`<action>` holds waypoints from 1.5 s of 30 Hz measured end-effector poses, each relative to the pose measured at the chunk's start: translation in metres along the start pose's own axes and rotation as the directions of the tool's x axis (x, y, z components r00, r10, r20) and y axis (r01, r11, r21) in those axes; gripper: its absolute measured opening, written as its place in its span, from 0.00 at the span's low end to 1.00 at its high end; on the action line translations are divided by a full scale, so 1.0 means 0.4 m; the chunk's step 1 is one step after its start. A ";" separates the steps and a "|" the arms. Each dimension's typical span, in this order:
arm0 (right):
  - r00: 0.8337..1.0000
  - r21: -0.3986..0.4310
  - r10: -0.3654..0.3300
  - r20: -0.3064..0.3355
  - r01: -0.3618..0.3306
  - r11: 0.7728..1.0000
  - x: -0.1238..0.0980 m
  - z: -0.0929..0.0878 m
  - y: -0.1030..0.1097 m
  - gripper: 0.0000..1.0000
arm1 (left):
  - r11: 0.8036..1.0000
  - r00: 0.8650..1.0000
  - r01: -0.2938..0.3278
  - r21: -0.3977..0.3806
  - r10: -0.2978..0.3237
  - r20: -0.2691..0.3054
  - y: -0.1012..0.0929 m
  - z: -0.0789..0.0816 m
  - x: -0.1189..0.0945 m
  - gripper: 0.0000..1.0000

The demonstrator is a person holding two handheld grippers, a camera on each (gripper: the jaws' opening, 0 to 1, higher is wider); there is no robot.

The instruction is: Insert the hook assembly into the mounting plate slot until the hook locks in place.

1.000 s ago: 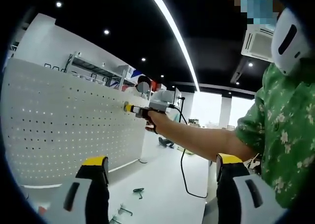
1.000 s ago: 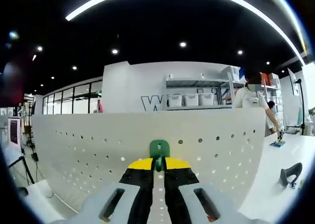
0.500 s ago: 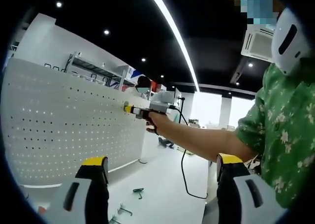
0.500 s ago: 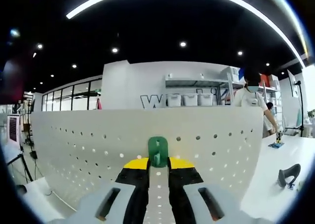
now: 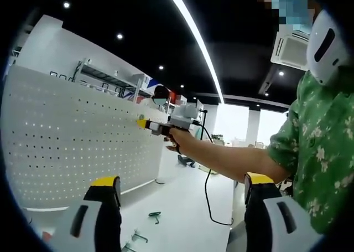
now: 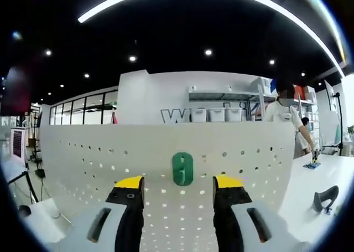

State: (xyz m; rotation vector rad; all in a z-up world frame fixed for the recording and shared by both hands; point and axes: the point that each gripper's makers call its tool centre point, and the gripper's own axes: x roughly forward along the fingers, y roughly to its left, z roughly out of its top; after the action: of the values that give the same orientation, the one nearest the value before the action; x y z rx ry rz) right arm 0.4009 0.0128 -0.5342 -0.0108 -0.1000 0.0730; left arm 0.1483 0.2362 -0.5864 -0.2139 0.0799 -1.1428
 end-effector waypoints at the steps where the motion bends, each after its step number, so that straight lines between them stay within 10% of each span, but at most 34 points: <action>1: 1.000 -0.003 0.001 0.001 -0.001 1.000 -0.002 0.002 0.001 0.58 | 1.000 1.000 -0.001 0.001 0.001 0.001 0.000 0.001 0.000 0.95; 29: 0.998 -0.054 0.064 0.004 -0.064 0.997 -0.103 0.006 0.009 0.78 | 1.000 1.000 -0.005 0.022 0.005 -0.016 -0.011 0.004 -0.005 1.00; 45: 0.981 -0.053 0.165 -0.104 -0.171 0.984 -0.236 -0.101 0.097 0.77 | 0.999 0.998 -0.036 0.037 0.038 -0.050 -0.002 -0.033 -0.032 0.99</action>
State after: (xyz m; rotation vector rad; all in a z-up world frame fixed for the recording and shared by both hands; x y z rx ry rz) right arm 0.3085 0.0443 -0.5844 -0.0847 -0.0021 0.2380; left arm 0.1401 0.2460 -0.5998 -0.1511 0.1075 -1.1119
